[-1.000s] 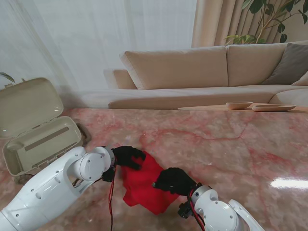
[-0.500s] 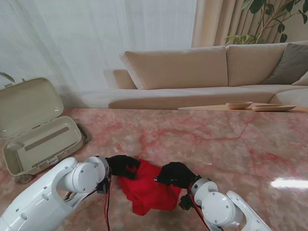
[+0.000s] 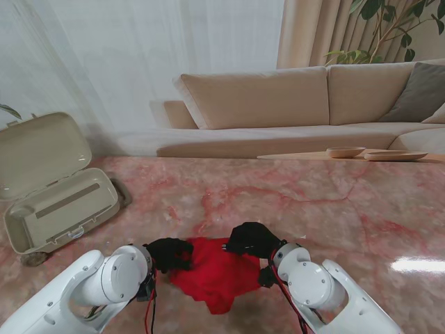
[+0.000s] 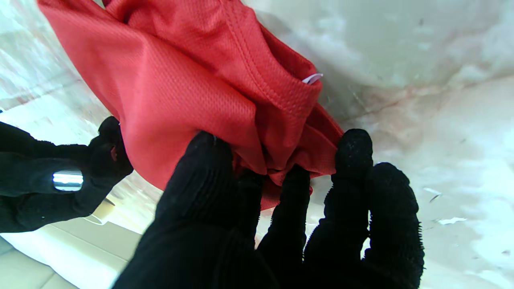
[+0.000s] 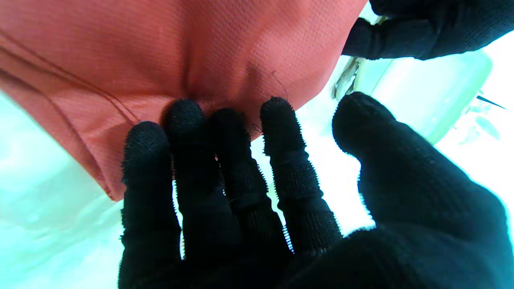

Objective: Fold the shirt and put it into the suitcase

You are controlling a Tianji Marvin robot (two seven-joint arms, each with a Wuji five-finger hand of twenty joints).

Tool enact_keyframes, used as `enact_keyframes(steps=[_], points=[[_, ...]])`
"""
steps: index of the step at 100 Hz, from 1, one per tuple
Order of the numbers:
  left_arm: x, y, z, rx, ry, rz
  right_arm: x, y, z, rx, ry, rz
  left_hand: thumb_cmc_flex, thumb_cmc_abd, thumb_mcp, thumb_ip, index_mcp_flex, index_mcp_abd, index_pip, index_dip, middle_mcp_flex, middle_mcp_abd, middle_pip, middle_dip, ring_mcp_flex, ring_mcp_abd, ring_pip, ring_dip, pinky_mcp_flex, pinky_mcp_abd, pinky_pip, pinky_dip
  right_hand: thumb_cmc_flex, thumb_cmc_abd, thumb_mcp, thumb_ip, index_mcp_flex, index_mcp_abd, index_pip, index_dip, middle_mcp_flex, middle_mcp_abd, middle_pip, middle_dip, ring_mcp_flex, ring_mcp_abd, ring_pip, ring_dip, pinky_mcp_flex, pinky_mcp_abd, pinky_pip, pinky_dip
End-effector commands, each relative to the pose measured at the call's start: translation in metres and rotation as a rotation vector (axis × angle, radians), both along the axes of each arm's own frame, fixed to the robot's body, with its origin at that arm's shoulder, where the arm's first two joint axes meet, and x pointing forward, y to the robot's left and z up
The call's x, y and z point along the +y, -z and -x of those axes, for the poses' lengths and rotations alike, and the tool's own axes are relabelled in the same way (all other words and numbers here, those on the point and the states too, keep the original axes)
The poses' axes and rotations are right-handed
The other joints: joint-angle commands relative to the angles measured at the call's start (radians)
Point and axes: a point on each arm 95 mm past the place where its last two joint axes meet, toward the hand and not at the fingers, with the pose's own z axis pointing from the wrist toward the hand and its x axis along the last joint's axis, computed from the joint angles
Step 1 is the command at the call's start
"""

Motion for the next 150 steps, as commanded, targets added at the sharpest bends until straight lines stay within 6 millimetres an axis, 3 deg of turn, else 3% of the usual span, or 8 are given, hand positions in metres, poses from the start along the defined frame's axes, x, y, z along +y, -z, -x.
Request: enact_keyframes(steps=[1,17,37,81,124,150], points=[[0.004,0.019,0.016,0.072,-0.009,-0.008,0.000,0.002,0.000,0.014,-0.020,-0.003,-0.014,0.050,-0.038,0.017,0.036,0.035,-0.012,0.010,0.101,0.140,0.032,0.018,0.020,0.051,-0.008,-0.023,0.007,0.033,-0.015,-0.023,0.017,-0.021,0.017,-0.026,0.007,-0.039,0.031,-0.014,0.012,-0.031,-0.005,0.000,0.003,-0.033,-0.024,-0.037,-0.011,-0.024,-0.016,-0.022],[0.007,0.011,0.024,0.059,-0.061,0.038,-0.002,-0.004,-0.003,-0.015,-0.042,-0.009,-0.023,0.066,-0.040,0.016,0.050,0.052,-0.020,0.014,0.108,0.149,0.030,0.019,0.009,0.058,-0.029,-0.050,0.001,0.042,-0.053,-0.068,0.017,-0.025,0.022,-0.028,-0.001,-0.042,0.039,-0.025,0.006,-0.033,-0.012,-0.003,-0.004,-0.037,-0.032,-0.041,-0.018,-0.032,-0.022,-0.026],[0.010,-0.008,0.031,-0.018,-0.099,0.070,-0.008,-0.020,0.000,-0.074,-0.059,-0.025,-0.027,0.068,-0.041,0.015,0.059,0.060,-0.025,0.016,0.114,0.150,0.031,0.019,0.008,0.056,-0.030,-0.056,0.000,0.047,-0.058,-0.084,0.012,-0.022,0.023,-0.030,-0.016,-0.037,0.037,-0.038,-0.005,-0.027,-0.020,-0.005,-0.013,-0.034,-0.037,-0.042,-0.024,-0.031,-0.026,-0.028],[0.009,-0.048,0.041,-0.254,-0.137,0.116,-0.023,-0.042,0.035,-0.168,-0.099,-0.045,-0.025,0.061,-0.040,0.015,0.095,0.072,-0.021,0.025,0.147,0.150,0.043,0.025,0.035,0.055,-0.011,-0.053,0.022,0.055,-0.030,-0.088,-0.008,0.028,-0.012,-0.019,-0.063,-0.032,-0.041,-0.042,-0.031,-0.005,-0.038,-0.006,-0.018,-0.007,-0.008,-0.014,-0.023,0.007,-0.002,0.006],[-0.020,-0.035,0.019,-0.230,-0.007,0.309,-0.016,-0.025,0.054,-0.163,-0.158,-0.017,0.003,0.047,-0.036,0.015,0.158,0.071,0.021,0.046,0.169,0.131,0.071,0.039,0.048,0.039,0.010,-0.041,0.025,0.046,-0.007,-0.080,0.019,0.050,-0.034,-0.011,-0.118,-0.040,-0.087,-0.045,-0.048,-0.001,-0.042,-0.005,-0.005,-0.008,0.035,0.020,-0.004,-0.001,0.031,0.052],[-0.028,-0.013,0.007,-0.202,0.041,0.285,-0.010,-0.010,0.050,-0.125,-0.174,0.007,-0.005,0.059,-0.039,0.013,0.164,0.052,0.040,0.051,0.204,0.071,0.082,0.043,0.030,0.036,0.033,-0.013,-0.004,0.030,0.054,-0.029,0.027,0.050,-0.032,-0.012,-0.121,-0.042,-0.079,-0.057,-0.045,-0.013,-0.053,-0.017,-0.018,-0.023,0.012,0.006,-0.018,-0.006,0.011,0.050]])
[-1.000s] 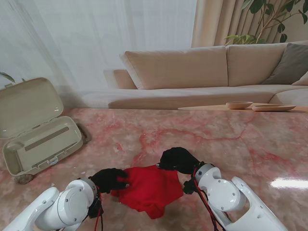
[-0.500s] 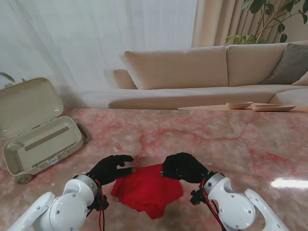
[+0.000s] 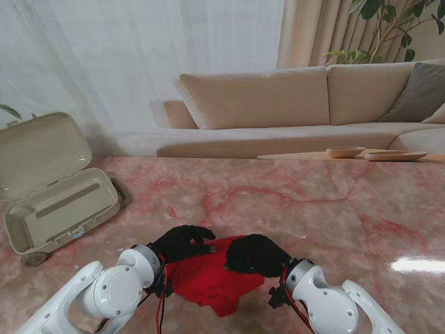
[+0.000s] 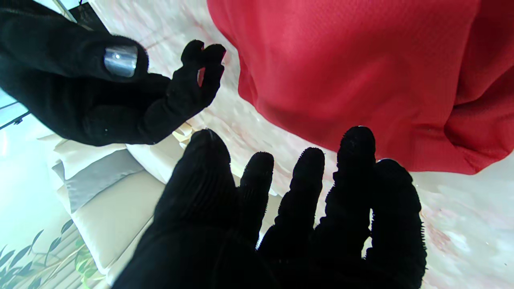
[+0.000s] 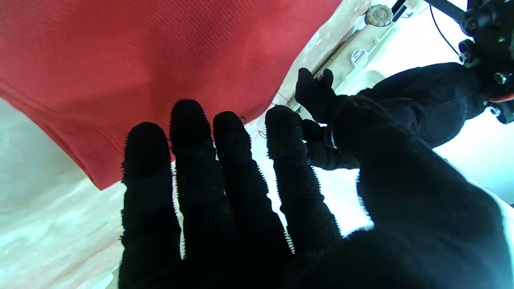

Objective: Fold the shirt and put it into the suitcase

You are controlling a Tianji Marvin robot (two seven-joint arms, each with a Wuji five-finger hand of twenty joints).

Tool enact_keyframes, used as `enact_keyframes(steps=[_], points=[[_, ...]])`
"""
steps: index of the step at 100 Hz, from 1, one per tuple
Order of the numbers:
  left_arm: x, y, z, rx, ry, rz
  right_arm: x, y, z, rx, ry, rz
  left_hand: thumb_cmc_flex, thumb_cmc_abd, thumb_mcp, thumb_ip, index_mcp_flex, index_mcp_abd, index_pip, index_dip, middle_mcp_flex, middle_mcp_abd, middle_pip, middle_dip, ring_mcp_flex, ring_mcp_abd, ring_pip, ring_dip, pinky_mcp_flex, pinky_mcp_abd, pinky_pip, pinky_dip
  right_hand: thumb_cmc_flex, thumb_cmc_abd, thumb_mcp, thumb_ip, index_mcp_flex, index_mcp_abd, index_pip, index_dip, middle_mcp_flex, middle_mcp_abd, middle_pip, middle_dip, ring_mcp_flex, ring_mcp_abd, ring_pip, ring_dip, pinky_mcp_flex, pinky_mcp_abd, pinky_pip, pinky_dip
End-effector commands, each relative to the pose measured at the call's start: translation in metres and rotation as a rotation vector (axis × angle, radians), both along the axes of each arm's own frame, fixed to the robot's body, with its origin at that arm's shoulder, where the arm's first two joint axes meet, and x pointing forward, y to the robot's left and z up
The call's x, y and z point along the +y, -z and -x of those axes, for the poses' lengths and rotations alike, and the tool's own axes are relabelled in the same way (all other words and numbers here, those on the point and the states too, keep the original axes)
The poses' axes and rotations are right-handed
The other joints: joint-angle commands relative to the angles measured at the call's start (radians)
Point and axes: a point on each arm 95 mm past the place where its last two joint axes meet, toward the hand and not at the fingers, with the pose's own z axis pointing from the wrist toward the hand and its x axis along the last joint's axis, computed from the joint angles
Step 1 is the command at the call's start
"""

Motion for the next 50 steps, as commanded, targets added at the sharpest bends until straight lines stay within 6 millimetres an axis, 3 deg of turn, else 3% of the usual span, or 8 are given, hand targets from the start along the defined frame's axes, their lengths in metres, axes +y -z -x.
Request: enact_keyframes(steps=[1,50], points=[[-0.001,0.010,-0.001,0.018,0.006,-0.017,-0.001,0.010,0.002,0.034,-0.002,0.026,0.005,0.037,-0.029,0.013,0.025,-0.015,0.012,0.012,0.037,-0.030,0.026,0.016,0.003,0.025,0.043,0.018,-0.016,0.005,0.055,0.032,0.024,0.018,-0.017,-0.012,-0.019,-0.029,-0.001,-0.018,-0.017,-0.012,-0.015,-0.015,-0.007,-0.016,-0.014,0.004,-0.010,-0.010,0.006,0.024],[-0.005,0.041,-0.007,0.077,0.115,-0.155,-0.003,0.033,-0.008,0.117,-0.018,0.096,0.010,0.035,-0.028,0.013,0.017,-0.019,0.027,0.012,0.035,-0.041,0.031,0.021,-0.018,0.014,0.036,0.028,-0.033,-0.008,0.042,0.045,0.016,0.024,-0.018,-0.009,-0.010,-0.038,0.008,-0.022,-0.011,-0.018,-0.015,-0.019,-0.008,-0.021,-0.015,0.005,-0.024,-0.016,0.000,0.033]])
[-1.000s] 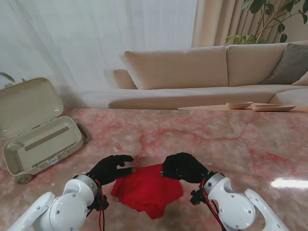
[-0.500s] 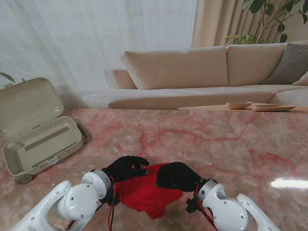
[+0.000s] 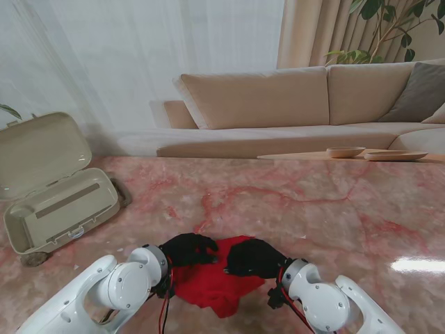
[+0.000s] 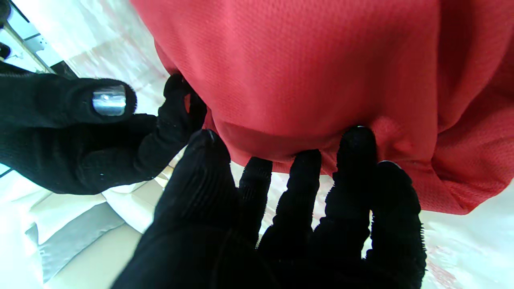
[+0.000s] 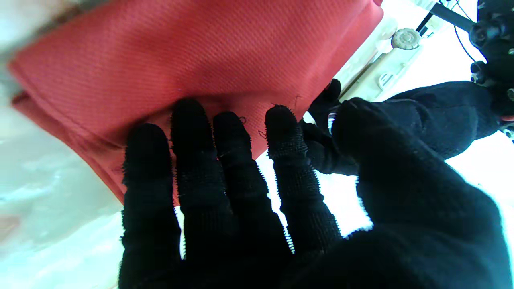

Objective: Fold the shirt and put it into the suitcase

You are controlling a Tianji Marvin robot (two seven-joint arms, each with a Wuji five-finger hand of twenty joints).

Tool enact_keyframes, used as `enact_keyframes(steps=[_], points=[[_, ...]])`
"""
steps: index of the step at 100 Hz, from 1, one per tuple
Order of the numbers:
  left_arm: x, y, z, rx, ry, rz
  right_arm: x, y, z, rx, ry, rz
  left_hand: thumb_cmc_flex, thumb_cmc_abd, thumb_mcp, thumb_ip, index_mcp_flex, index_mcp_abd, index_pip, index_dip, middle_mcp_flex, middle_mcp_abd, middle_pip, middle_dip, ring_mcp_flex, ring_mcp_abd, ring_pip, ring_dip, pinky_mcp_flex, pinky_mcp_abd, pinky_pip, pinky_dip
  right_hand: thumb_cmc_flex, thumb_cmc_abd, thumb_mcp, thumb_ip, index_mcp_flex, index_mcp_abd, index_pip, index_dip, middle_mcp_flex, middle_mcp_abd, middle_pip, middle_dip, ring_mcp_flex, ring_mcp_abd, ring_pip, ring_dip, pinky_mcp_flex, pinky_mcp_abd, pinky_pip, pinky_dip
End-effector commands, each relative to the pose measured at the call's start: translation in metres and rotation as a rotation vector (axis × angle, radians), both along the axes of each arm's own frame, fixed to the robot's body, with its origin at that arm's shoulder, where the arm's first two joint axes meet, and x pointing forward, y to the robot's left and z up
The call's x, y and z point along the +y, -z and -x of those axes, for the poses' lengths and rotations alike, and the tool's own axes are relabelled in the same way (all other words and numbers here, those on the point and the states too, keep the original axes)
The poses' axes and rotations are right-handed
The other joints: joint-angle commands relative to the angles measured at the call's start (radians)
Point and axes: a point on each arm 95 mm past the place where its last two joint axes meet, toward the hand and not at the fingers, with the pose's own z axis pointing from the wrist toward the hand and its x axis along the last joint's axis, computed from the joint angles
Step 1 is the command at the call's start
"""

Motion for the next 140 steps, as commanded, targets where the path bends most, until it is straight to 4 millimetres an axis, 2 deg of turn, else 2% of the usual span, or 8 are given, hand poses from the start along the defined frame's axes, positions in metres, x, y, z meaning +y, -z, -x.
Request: enact_keyframes(steps=[1,27,48,68,102,117,140], points=[[0.003,0.013,0.005,0.036,0.009,-0.027,-0.003,0.012,0.002,0.043,-0.002,0.019,0.010,0.035,-0.028,0.013,0.031,-0.012,0.026,0.012,0.028,-0.014,0.022,0.011,-0.014,0.013,0.035,0.016,-0.011,-0.007,0.037,0.027,0.015,0.013,-0.018,-0.009,-0.011,-0.038,0.008,-0.009,-0.012,-0.019,-0.003,-0.016,-0.008,-0.012,-0.004,0.006,-0.011,-0.015,0.000,0.024],[0.007,0.024,0.007,0.073,0.020,-0.047,-0.008,0.021,0.002,0.070,-0.007,0.067,0.007,0.037,-0.028,0.013,0.025,-0.014,0.028,0.011,0.015,-0.015,0.016,0.010,-0.030,0.010,0.022,0.014,-0.028,-0.010,0.020,0.026,0.010,0.019,-0.019,-0.009,-0.011,-0.037,0.012,-0.012,-0.012,-0.018,0.001,-0.014,-0.009,-0.012,0.000,0.010,-0.013,-0.016,0.004,0.033],[0.010,0.021,0.006,0.055,0.008,-0.032,-0.009,0.016,0.001,0.065,-0.007,0.054,0.007,0.036,-0.028,0.014,0.016,-0.017,0.025,0.009,-0.006,-0.002,0.007,0.006,-0.046,0.006,0.008,0.011,-0.042,-0.013,0.001,0.022,0.006,0.023,-0.024,-0.009,-0.008,-0.036,0.009,-0.012,-0.012,-0.017,0.003,-0.013,-0.005,-0.009,0.004,0.013,-0.010,-0.009,0.005,0.038],[0.013,0.004,0.005,-0.012,-0.022,0.029,-0.007,-0.003,0.002,0.024,0.014,-0.017,-0.003,0.034,-0.031,0.013,-0.001,-0.020,0.016,0.005,-0.026,0.005,-0.005,0.000,-0.065,0.004,-0.009,0.005,-0.059,-0.013,-0.026,0.013,0.003,0.029,-0.033,-0.007,-0.002,-0.032,0.001,-0.008,-0.011,-0.012,0.003,-0.012,-0.005,-0.001,0.007,0.015,-0.011,0.002,0.005,0.042],[0.026,-0.039,0.013,-0.173,-0.095,0.045,-0.015,-0.045,0.004,-0.110,0.052,-0.093,-0.032,0.034,-0.033,0.012,-0.022,-0.023,-0.005,-0.001,-0.047,0.008,-0.029,-0.010,-0.087,0.003,-0.041,-0.009,-0.078,-0.012,-0.066,-0.002,-0.008,0.038,-0.049,-0.004,0.013,-0.032,-0.019,0.002,-0.003,-0.010,-0.001,-0.012,0.000,0.005,0.014,0.021,-0.007,0.013,0.007,0.050],[0.039,-0.051,0.019,-0.243,-0.163,0.026,-0.020,-0.056,0.003,-0.157,0.082,-0.101,-0.039,0.030,-0.031,0.012,-0.028,-0.027,-0.016,0.000,-0.063,0.009,-0.046,-0.017,-0.108,-0.001,-0.080,-0.029,-0.102,-0.007,-0.127,-0.029,-0.011,0.037,-0.055,-0.003,0.018,-0.035,-0.027,0.008,0.000,-0.013,-0.004,-0.012,0.001,0.002,0.015,0.023,-0.007,0.015,0.007,0.052],[0.066,-0.059,0.027,-0.396,-0.271,-0.038,-0.024,-0.062,-0.002,-0.232,0.164,-0.125,-0.065,0.024,-0.033,0.008,-0.028,-0.040,-0.025,0.002,-0.099,0.004,-0.087,-0.038,-0.164,0.001,-0.195,-0.119,-0.159,0.004,-0.300,-0.142,-0.021,0.031,-0.050,-0.001,0.014,-0.038,-0.053,0.018,-0.012,-0.021,-0.018,-0.015,-0.028,-0.005,-0.015,0.012,-0.035,0.013,-0.027,0.046]])
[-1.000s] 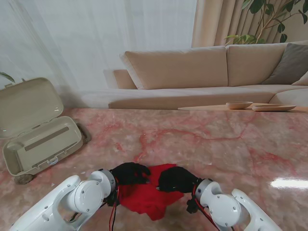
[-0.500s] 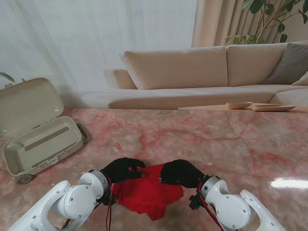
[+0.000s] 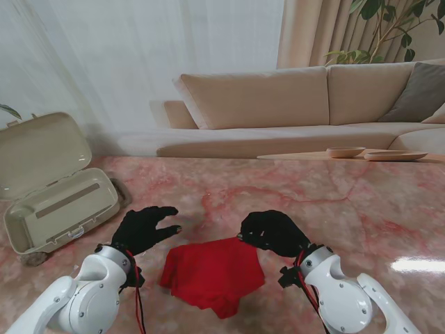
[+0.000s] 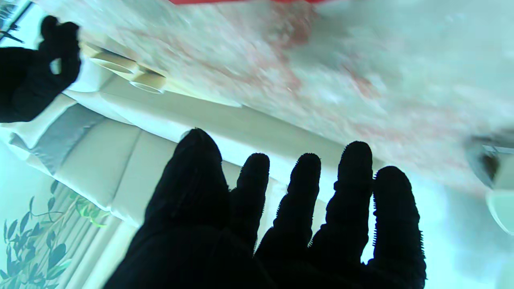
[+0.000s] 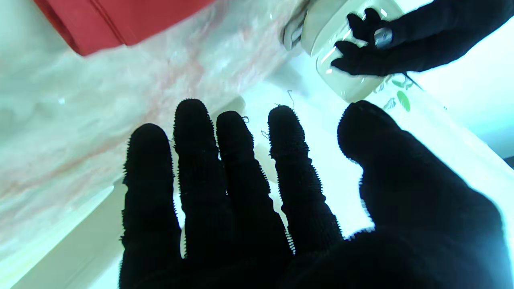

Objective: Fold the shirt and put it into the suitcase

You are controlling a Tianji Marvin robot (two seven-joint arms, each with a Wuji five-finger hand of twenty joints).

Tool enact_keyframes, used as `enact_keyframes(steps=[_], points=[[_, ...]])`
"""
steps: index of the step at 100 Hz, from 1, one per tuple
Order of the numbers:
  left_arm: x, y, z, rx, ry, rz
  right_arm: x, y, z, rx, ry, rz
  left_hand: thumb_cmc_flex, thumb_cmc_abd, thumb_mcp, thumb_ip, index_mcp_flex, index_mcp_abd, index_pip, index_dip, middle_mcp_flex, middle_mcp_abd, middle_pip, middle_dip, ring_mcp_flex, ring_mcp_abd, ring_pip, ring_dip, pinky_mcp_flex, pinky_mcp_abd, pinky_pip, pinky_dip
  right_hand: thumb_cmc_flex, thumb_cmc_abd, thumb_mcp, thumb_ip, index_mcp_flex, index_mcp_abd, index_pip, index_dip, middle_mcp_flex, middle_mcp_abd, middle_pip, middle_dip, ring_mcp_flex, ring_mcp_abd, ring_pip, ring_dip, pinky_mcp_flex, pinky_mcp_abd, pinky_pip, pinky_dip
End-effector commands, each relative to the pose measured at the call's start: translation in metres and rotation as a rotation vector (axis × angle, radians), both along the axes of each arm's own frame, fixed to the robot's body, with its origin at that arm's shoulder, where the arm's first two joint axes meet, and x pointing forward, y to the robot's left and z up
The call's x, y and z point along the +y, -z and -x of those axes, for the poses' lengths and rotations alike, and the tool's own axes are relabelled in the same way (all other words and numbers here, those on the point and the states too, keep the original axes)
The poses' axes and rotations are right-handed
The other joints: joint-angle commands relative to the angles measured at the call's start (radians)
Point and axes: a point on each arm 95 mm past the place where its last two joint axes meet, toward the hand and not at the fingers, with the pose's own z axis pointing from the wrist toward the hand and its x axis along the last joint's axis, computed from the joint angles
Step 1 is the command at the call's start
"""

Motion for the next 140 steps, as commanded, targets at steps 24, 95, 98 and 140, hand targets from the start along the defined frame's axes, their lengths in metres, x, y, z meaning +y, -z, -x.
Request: enact_keyframes(steps=[24,95,98,140], points=[[0.038,-0.009,0.017,-0.091,-0.124,-0.092,0.000,0.001,-0.005,-0.077,0.103,-0.008,-0.022,0.013,-0.028,0.009,-0.056,-0.017,-0.040,-0.002,-0.089,0.002,-0.063,-0.038,-0.096,0.001,-0.132,-0.114,-0.050,-0.019,-0.150,-0.149,-0.047,-0.004,0.016,-0.004,0.000,-0.026,-0.105,0.071,-0.053,-0.020,-0.035,-0.019,-0.086,-0.021,-0.073,-0.028,-0.063,-0.009,-0.084,0.019],[0.124,-0.008,0.021,-0.196,-0.302,-0.336,-0.005,0.011,-0.015,-0.047,0.168,-0.004,-0.004,-0.034,-0.021,0.012,-0.157,-0.016,-0.064,-0.015,-0.189,-0.008,-0.084,-0.086,-0.207,-0.030,-0.201,-0.267,-0.076,-0.110,-0.210,-0.350,-0.042,-0.024,0.032,-0.010,0.022,-0.025,-0.097,0.091,-0.049,-0.021,-0.023,-0.015,-0.118,-0.030,-0.093,-0.047,-0.082,-0.044,-0.113,0.019],[0.126,-0.007,0.021,-0.193,-0.306,-0.350,-0.004,0.011,-0.015,-0.045,0.168,-0.004,-0.001,-0.036,-0.020,0.013,-0.163,-0.015,-0.065,-0.015,-0.192,-0.011,-0.082,-0.086,-0.206,-0.032,-0.199,-0.268,-0.074,-0.112,-0.208,-0.353,-0.042,-0.025,0.033,-0.010,0.022,-0.026,-0.096,0.090,-0.048,-0.021,-0.023,-0.015,-0.117,-0.029,-0.092,-0.047,-0.081,-0.044,-0.113,0.019],[0.153,0.017,0.017,-0.130,-0.359,-0.409,0.000,0.018,-0.015,-0.007,0.156,-0.005,0.074,-0.076,-0.002,0.021,-0.210,-0.001,-0.039,-0.019,-0.234,-0.007,-0.028,-0.076,-0.179,-0.040,-0.125,-0.238,-0.043,-0.129,-0.122,-0.353,-0.041,-0.027,0.038,-0.013,0.024,-0.029,-0.077,0.079,-0.039,-0.024,-0.021,-0.013,-0.109,-0.031,-0.086,-0.046,-0.079,-0.046,-0.111,0.018]])
